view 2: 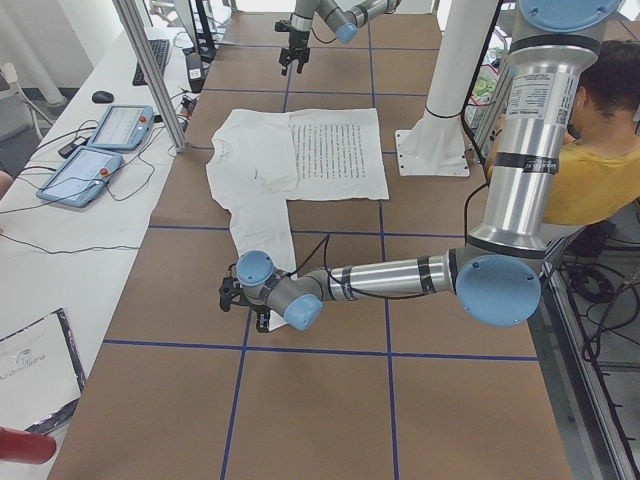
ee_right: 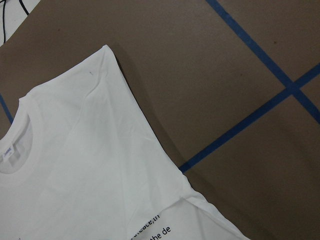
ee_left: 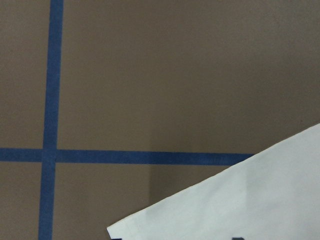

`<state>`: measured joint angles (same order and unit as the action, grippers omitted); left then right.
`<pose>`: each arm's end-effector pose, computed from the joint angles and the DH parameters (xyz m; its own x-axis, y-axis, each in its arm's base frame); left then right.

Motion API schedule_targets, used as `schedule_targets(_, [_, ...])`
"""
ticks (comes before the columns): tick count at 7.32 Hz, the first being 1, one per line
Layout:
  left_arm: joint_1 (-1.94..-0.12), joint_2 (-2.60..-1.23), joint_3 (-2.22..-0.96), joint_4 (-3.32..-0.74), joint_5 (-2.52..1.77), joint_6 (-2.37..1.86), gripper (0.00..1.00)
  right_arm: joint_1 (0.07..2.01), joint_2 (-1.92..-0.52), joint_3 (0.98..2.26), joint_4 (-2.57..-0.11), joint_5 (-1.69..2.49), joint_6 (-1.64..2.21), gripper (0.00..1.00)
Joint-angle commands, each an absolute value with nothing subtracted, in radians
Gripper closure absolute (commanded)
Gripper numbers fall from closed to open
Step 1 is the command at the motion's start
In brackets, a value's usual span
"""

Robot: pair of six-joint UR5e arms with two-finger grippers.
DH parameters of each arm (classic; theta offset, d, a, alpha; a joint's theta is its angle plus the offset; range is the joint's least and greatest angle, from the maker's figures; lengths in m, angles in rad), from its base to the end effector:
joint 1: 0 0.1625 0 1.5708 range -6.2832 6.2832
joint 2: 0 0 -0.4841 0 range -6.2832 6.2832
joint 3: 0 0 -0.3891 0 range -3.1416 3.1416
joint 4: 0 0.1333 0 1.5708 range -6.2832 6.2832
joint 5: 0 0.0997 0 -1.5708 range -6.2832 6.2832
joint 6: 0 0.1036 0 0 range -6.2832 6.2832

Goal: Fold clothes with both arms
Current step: 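Move the left gripper to the other sleeve cuff and grasp it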

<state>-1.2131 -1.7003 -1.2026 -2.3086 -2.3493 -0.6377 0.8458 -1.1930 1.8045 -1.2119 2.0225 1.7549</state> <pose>0.1405 -0.5490 0.7516 0.6243 -0.0364 -0.7803 0.0800 0.9966 0.0175 -0.3521 -0.5303 0.3595 0.2888 0.5743 0.7660 -0.4958 0.7742 -0.3935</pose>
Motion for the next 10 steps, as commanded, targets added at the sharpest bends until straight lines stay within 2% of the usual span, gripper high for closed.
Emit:
schedule_targets(1, [-1.209,-1.701,-1.186,-2.309,-2.349,-0.634,0.22,0.847,-1.195,1.805,-1.212,2.019,1.755,0.01])
schedule_targets(10, [-1.163,-1.694,-1.177,-2.307,-2.345,-0.634,0.21,0.848,-1.200,1.815,-1.212,2.011,1.755,0.01])
